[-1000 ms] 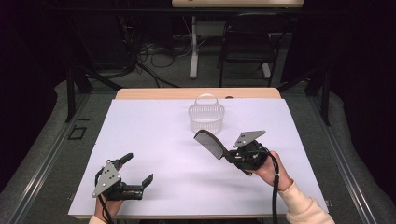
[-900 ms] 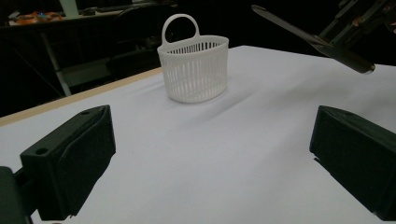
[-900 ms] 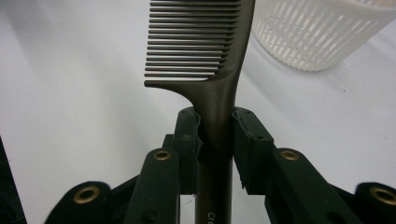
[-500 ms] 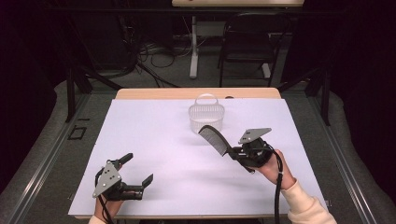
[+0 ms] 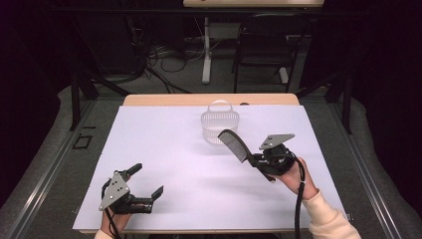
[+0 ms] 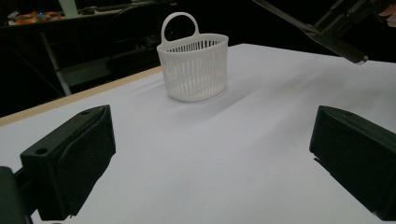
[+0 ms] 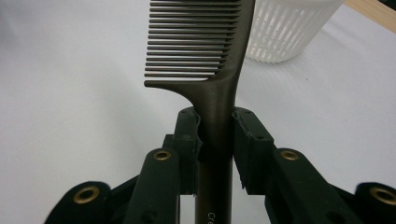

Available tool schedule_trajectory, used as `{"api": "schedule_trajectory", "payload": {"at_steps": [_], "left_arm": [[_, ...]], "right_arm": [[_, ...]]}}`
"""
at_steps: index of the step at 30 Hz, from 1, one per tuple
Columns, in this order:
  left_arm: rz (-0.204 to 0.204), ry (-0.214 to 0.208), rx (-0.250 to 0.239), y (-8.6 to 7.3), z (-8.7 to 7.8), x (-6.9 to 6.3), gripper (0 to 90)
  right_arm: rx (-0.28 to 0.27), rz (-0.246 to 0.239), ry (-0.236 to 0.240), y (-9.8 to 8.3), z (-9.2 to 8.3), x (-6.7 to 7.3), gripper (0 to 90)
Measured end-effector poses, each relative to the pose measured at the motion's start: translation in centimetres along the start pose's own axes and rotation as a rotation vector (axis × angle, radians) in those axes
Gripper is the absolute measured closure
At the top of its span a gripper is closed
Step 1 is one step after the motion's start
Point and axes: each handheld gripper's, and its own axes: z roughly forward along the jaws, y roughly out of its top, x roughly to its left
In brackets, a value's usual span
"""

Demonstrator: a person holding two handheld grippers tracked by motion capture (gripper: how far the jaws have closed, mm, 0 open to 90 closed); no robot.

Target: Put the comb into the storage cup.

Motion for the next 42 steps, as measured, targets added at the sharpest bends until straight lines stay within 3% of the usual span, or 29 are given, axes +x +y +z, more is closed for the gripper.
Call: {"api": "schedule_trajectory", "payload": {"at_steps": [21,42], "left_arm": [[-0.008,0.003,0.006,-0.2,0.1,0.2,0.1],[0.010,0.014,0.008,-0.1,-0.2,0.1,0.1]], "right_arm": [[-0.026,0.037,-0.035,-0.2,-0.6,-1.3,72.6],[-0.067,0.065,-0.077,0.0,-0.7,-2.2,72.7]]}}
